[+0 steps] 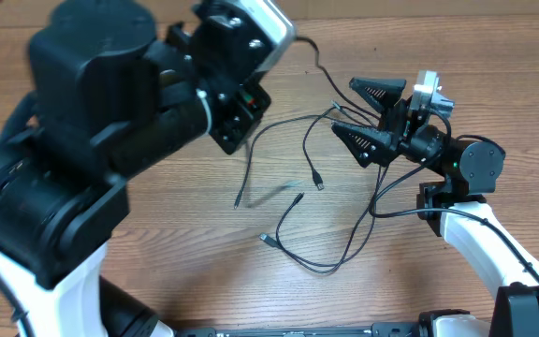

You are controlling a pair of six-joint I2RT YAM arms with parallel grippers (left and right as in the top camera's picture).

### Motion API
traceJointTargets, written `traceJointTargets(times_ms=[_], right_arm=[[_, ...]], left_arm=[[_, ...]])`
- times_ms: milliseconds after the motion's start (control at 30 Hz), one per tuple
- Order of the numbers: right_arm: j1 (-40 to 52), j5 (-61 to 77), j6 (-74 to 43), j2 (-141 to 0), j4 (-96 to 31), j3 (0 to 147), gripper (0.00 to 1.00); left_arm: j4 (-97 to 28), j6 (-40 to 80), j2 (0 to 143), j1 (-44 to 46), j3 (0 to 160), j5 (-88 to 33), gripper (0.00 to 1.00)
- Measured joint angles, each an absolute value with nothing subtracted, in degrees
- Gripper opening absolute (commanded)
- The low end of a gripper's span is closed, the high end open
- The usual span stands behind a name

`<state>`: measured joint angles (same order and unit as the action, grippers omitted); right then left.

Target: Untangle cables

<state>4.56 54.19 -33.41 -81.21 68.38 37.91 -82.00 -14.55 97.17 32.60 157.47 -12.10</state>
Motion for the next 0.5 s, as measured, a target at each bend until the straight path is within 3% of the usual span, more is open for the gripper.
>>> traceJointTargets(times_ms=[200,367,500], right_arm=[[4.6,52.4,-33.9,-81.2,69.8,37.9,0.93],[4.6,52.0,-34.2,-81.2,70.3,37.9,0.86],[4.6,51.5,-34.4,-81.2,70.3,37.9,0.71]], left_arm=[[-86.1,-13.8,101.1,32.7,157.4,-19.8,0.04],[-87.5,-13.7,104.2,33.8,157.4,-24.2,0.04],[-87.5,-13.7,106.5,35.9,157.4,-25.8,0.04]])
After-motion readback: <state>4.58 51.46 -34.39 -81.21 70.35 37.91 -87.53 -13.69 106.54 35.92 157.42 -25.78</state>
